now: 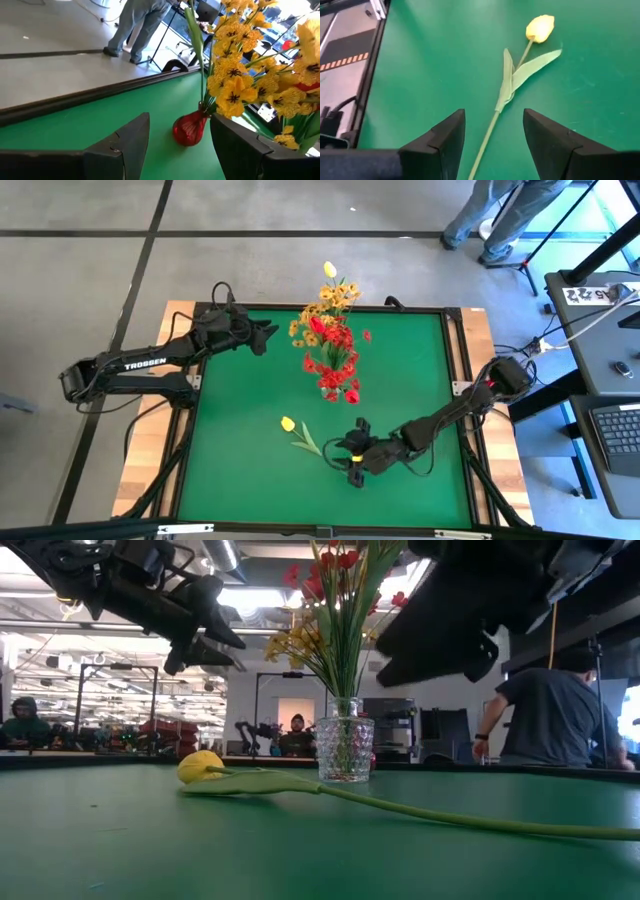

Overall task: Sort flowers into vase by color
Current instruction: Put the yellow flower into the red vase

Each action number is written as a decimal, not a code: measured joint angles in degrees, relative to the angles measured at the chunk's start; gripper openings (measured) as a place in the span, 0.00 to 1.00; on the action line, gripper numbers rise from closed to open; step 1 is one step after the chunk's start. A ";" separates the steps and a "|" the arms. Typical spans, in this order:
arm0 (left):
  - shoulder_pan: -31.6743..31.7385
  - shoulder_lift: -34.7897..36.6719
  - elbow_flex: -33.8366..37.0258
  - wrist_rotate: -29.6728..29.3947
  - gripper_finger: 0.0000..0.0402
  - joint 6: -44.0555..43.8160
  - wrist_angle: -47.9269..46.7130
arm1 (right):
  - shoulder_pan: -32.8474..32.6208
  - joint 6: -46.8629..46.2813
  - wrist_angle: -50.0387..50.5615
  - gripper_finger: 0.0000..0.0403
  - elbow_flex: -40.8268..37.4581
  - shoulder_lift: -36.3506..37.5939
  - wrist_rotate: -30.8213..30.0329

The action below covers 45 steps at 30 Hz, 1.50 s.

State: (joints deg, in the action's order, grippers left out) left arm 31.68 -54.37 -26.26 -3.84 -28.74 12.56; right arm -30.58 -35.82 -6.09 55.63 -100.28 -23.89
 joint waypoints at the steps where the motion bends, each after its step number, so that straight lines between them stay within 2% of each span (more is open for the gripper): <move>1: 0.02 0.00 0.00 0.01 0.51 -0.38 -0.10 | 0.00 -0.18 0.26 0.50 0.58 -0.98 0.06; 18: -0.18 0.00 0.00 0.76 0.51 -4.03 -2.00 | 2.12 -1.21 -0.15 0.50 8.61 -15.34 -1.08; 29: -1.88 0.00 0.00 1.22 0.51 -4.03 -3.22 | 3.23 -0.55 0.41 0.49 8.71 -18.21 -1.09; 33: -1.88 0.00 0.00 1.22 0.51 -3.97 -3.10 | 3.26 0.35 2.97 0.38 8.77 -18.21 -0.33; 40: -1.88 0.00 0.00 1.21 0.51 -3.97 -3.06 | 3.40 0.66 7.55 0.05 8.75 -17.65 2.49; 45: -1.88 0.00 0.00 1.20 0.51 -4.02 -3.06 | 3.38 1.37 9.59 0.04 8.48 -15.04 4.06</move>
State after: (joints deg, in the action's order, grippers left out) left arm 29.80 -54.37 -26.26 -2.63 -32.75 9.50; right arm -27.20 -34.45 3.50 64.11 -115.32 -19.83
